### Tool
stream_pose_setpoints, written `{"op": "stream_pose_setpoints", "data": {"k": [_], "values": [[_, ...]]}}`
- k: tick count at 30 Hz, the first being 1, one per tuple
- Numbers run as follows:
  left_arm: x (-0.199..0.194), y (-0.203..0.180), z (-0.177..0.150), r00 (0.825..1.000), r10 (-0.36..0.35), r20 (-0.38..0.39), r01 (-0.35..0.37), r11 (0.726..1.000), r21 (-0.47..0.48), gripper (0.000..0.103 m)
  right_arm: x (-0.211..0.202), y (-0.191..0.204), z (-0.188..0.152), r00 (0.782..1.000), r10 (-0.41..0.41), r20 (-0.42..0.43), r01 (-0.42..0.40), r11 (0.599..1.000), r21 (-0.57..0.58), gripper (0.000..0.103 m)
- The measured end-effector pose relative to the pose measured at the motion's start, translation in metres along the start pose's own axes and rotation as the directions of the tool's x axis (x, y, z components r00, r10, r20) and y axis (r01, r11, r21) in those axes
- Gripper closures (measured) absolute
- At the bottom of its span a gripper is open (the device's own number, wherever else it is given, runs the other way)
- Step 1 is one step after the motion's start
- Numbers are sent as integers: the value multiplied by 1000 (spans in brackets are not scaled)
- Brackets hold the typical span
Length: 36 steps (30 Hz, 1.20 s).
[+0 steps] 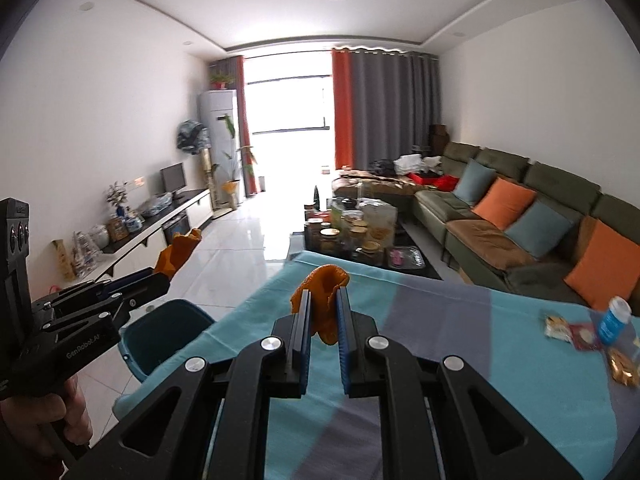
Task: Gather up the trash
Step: 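Carry the peel in the left tool while the right tool carries its peel to the bin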
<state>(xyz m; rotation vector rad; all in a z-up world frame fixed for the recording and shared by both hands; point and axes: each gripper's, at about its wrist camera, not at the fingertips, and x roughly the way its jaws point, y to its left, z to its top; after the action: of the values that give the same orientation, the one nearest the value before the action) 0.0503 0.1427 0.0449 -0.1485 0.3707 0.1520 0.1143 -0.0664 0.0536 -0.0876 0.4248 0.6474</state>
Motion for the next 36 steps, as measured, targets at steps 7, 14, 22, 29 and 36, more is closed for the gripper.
{"op": "stream_pose_setpoints", "data": {"k": [7,14,22,29,36], "values": [[-24,45,-1,995,103,16,-102,994,-36,86,27,40,14,997,80,-18,-81,995,-51,93],[-40,82,-4,986,169,10,-168,984,-59,86,55,71,21,989,139,-53,-144,985,-93,93],[-46,111,-3,971,240,-6,-240,967,-83,85,89,94,29,974,201,-103,-212,971,-114,93],[-39,139,-5,956,290,-44,-293,950,-103,85,118,116,29,955,249,-162,-271,954,-131,92],[-24,153,-14,943,318,-97,-329,936,-123,85,147,138,25,933,280,-226,-315,939,-136,92]]}}
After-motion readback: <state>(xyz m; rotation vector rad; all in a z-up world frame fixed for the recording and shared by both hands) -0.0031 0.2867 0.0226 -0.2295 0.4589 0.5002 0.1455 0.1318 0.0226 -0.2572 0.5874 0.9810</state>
